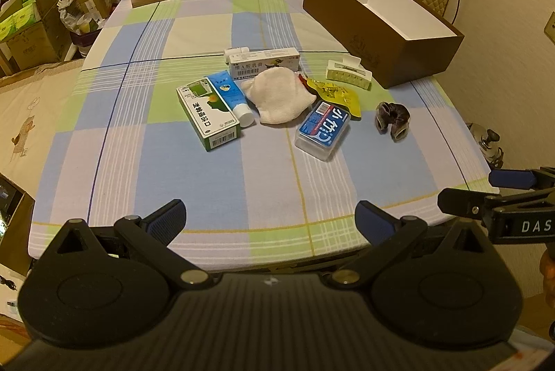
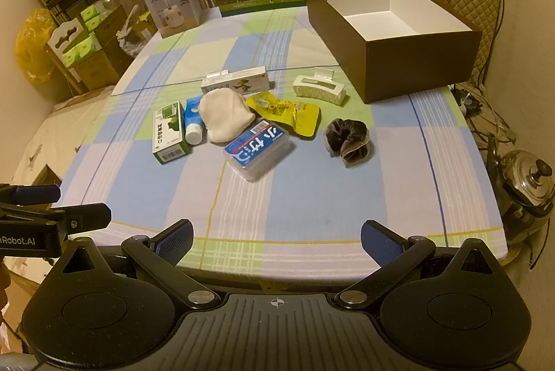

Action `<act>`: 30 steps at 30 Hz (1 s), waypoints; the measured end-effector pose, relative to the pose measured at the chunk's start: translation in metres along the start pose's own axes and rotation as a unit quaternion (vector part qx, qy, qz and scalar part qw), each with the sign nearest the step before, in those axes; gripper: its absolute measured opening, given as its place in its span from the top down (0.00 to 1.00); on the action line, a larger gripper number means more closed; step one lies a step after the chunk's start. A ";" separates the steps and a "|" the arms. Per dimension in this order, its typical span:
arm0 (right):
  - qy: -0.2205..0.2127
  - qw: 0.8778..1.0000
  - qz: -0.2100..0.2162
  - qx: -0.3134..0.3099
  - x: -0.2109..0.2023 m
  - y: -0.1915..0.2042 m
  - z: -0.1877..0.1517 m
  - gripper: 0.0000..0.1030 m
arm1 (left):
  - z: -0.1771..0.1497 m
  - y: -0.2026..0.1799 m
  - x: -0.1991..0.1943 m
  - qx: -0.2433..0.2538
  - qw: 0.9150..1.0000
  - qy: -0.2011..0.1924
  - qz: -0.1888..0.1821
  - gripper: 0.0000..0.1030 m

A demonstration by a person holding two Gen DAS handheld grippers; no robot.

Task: Organize objects
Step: 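Move both tools toward the items on the table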

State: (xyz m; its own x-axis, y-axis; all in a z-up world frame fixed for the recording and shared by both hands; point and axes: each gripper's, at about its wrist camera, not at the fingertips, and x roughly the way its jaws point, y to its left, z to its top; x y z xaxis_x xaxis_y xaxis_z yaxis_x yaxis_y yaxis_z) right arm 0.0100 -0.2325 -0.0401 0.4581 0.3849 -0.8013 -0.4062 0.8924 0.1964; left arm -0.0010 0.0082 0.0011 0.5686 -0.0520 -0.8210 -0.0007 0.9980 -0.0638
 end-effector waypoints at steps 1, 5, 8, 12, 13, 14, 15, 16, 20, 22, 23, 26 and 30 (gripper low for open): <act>0.000 1.000 0.000 0.000 0.001 -0.001 0.001 0.02 | 0.000 0.001 0.000 0.000 1.000 0.000 0.000 0.01; 0.001 1.000 0.002 0.001 0.002 -0.004 0.004 0.02 | -0.002 0.003 -0.002 0.000 1.000 0.000 0.001 0.01; 0.000 1.000 0.002 0.001 0.002 -0.004 0.005 0.02 | -0.001 0.009 -0.002 -0.001 1.000 -0.001 0.002 0.01; 0.000 1.000 0.002 -0.001 0.002 -0.006 0.009 0.02 | 0.006 0.007 0.002 -0.001 1.000 0.000 0.003 0.01; 0.000 1.000 0.003 -0.001 0.002 -0.007 0.011 0.02 | 0.006 0.007 0.001 -0.001 1.000 0.000 0.004 0.01; 0.000 1.000 0.003 -0.002 0.002 -0.008 0.012 0.02 | 0.006 0.007 0.001 -0.002 1.000 0.000 0.003 0.01; 0.000 1.000 0.003 -0.003 0.003 -0.009 0.013 0.02 | 0.008 0.004 0.003 -0.002 1.000 0.000 0.004 0.01; 0.000 1.000 0.003 -0.004 0.003 -0.009 0.014 0.02 | 0.009 0.004 0.003 -0.002 1.000 0.000 0.005 0.01; 0.000 1.000 0.004 -0.005 0.004 -0.010 0.016 0.02 | 0.011 0.003 0.003 -0.002 1.000 0.001 0.004 0.01; 0.000 1.000 0.004 -0.005 0.004 -0.010 0.016 0.02 | 0.013 0.000 0.004 -0.002 1.000 0.001 0.005 0.01; 0.000 1.000 0.004 -0.005 0.004 -0.010 0.016 0.02 | 0.014 -0.001 0.004 -0.003 1.000 0.002 0.005 0.01; 0.001 1.000 0.004 -0.004 0.004 -0.011 0.017 0.02 | 0.014 -0.001 0.004 -0.003 1.000 0.002 0.004 0.01; 0.002 1.000 0.006 -0.003 0.004 -0.014 0.019 0.02 | 0.014 -0.001 0.005 -0.003 1.000 0.002 0.005 0.01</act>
State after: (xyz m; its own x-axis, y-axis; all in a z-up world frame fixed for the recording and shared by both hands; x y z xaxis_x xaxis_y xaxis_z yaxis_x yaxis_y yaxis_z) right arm 0.0322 -0.2386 -0.0357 0.4507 0.3942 -0.8009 -0.4157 0.8867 0.2025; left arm 0.0131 0.0072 0.0054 0.5655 -0.0427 -0.8236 -0.0108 0.9982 -0.0591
